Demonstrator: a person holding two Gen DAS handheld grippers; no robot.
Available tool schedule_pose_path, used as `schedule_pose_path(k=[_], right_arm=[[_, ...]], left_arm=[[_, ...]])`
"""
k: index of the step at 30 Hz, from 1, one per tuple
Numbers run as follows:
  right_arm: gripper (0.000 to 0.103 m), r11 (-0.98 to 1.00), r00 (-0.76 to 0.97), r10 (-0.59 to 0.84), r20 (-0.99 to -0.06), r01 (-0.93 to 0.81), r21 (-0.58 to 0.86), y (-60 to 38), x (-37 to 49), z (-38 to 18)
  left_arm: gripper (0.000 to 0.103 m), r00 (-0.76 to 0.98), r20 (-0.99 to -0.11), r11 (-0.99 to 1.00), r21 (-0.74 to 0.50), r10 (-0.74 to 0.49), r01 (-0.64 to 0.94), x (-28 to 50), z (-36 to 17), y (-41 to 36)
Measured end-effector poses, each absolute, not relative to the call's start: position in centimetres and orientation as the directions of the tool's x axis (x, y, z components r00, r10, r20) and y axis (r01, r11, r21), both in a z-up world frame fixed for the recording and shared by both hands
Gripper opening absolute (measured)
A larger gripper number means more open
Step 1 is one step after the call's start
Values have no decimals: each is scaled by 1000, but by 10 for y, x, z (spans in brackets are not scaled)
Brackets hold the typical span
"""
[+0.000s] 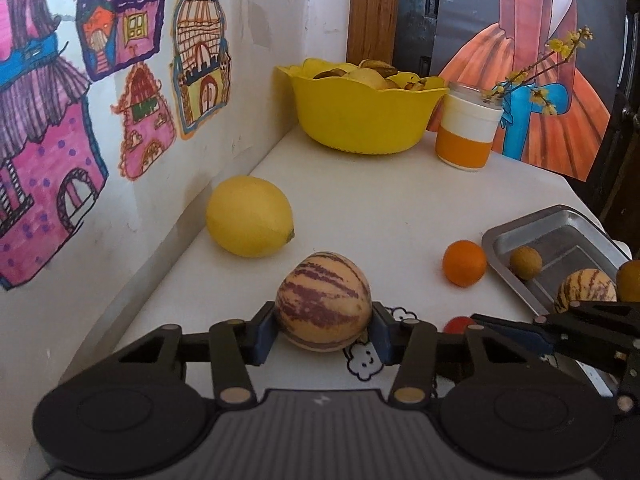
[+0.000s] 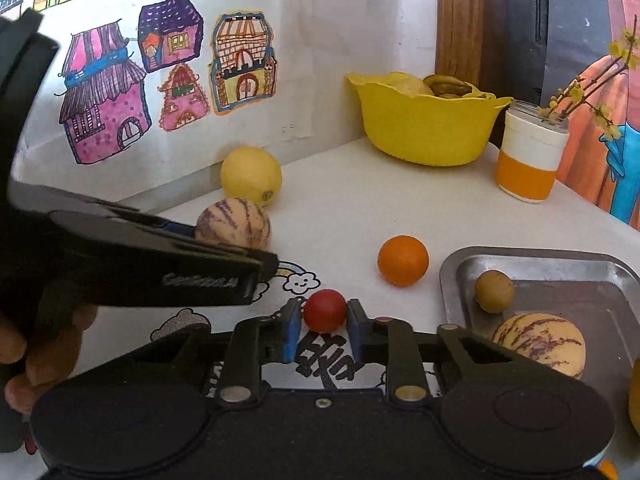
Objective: Organize fruits
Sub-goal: 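Grasp a striped pepino melon with the left tool while the right tool grasps a red cherry tomato, then carry the pepino into the tray and open the left tool while the right tool releases the tomato there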
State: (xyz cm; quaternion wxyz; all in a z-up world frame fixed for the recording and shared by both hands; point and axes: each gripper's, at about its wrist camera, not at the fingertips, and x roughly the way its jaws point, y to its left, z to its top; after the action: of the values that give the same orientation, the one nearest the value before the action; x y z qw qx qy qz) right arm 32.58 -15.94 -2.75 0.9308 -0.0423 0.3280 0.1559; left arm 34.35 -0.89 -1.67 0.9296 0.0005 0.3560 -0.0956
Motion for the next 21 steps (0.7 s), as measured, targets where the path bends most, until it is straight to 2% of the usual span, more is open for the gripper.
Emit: schedule_pose_path(k=[9, 21], right_arm=[[24, 952, 730, 262, -631, -302, 45, -167, 305, -23], [24, 954, 728, 276, -628, -285, 90, -189, 233, -7]], left_arm=[[52, 715, -675, 983, -96, -181, 157, 313, -12, -6], [52, 704, -683, 981, -121, -193, 152, 252, -7, -17]])
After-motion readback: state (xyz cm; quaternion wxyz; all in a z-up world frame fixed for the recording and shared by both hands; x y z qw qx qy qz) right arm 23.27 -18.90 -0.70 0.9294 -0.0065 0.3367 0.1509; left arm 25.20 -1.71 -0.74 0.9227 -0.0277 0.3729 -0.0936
